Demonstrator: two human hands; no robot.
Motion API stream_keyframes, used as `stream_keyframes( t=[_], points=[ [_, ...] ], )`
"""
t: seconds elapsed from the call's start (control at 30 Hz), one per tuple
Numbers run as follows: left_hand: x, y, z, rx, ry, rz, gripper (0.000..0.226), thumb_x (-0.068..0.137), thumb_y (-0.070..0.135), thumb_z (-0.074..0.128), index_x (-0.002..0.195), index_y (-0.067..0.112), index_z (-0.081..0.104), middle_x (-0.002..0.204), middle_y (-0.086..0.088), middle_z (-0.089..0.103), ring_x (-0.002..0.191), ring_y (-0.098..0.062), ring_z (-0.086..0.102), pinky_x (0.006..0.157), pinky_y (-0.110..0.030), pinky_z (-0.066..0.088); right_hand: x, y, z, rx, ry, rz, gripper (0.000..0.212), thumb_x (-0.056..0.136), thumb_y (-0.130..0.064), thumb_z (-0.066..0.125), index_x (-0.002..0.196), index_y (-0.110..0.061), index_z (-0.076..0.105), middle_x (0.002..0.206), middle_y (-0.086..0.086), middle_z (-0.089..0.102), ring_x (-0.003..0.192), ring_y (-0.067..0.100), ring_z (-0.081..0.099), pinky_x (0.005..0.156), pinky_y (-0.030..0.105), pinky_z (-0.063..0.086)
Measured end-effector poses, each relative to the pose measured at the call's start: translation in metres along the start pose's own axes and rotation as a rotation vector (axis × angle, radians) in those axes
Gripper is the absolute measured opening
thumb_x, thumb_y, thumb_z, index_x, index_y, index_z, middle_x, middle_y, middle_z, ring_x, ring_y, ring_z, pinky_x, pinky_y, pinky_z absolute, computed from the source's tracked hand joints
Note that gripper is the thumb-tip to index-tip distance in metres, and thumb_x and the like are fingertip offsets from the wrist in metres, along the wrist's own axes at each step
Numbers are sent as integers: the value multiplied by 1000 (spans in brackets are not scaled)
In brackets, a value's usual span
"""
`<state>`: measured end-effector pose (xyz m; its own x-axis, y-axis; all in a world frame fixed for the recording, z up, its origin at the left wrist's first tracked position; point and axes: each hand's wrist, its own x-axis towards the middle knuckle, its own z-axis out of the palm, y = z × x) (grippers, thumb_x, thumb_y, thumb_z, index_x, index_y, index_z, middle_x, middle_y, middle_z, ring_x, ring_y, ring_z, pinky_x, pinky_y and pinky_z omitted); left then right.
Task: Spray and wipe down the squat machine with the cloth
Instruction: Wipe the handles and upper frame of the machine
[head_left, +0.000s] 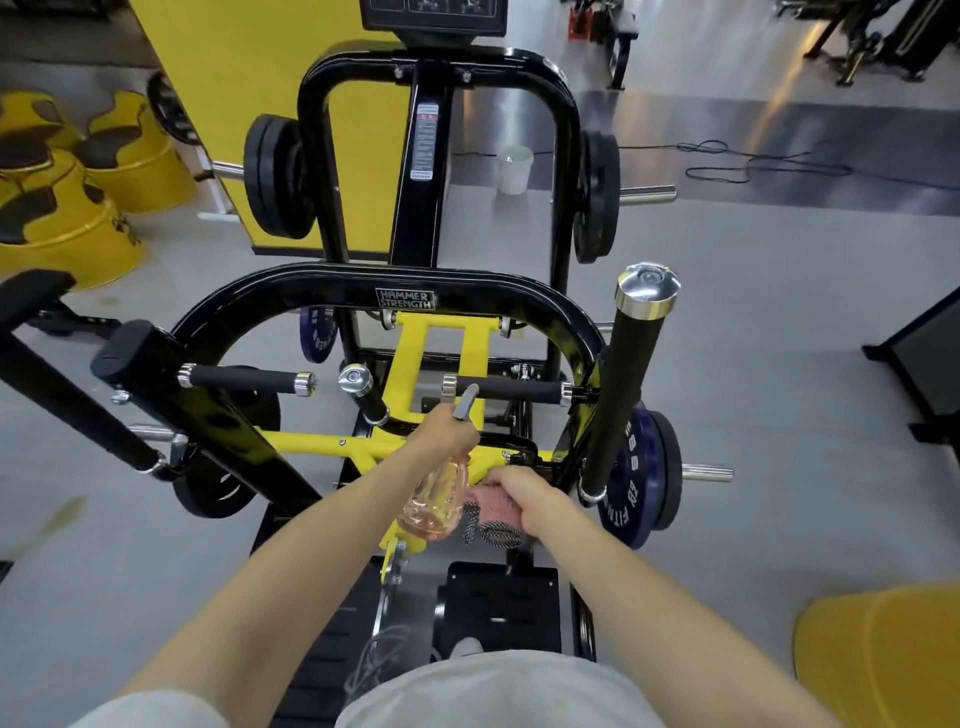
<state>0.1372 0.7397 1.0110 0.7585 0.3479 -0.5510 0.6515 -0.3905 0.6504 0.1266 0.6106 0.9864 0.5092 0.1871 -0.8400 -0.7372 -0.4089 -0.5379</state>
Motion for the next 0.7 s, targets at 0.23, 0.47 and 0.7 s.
stream_keyframes(
  t=[0.23, 0.47, 0.7],
  points=[
    [-22, 38, 19, 139, -21, 15, 5, 77, 8, 46, 79, 12, 49, 79, -10, 65, 76, -27, 68, 67, -33, 50, -6, 4, -27, 110, 52, -3, 17, 83, -8, 57, 96, 0, 65, 94, 21, 67, 73, 27, 61, 67, 34, 45],
    [-19, 69, -8, -145, -138, 135, 19, 77, -10, 53, 80, 9, 52, 76, -9, 49, 75, -26, 53, 65, -36, 49, -12, 3, -39, 99, 8, -118, 31, 96, -3, 47, 125, -6, 59, 123, 15, 60, 103, 26, 60, 85, 33, 51],
    [-33, 166, -37, -331, -118, 471, 28, 82, -5, 61, 93, 21, 57, 90, -8, 58, 80, -20, 62, 69, -28, 53, -25, -14, -39, 324, -103, -138, 26, 93, -6, 52, 117, -3, 62, 82, 9, 62, 67, 19, 61, 59, 27, 48]
  ],
)
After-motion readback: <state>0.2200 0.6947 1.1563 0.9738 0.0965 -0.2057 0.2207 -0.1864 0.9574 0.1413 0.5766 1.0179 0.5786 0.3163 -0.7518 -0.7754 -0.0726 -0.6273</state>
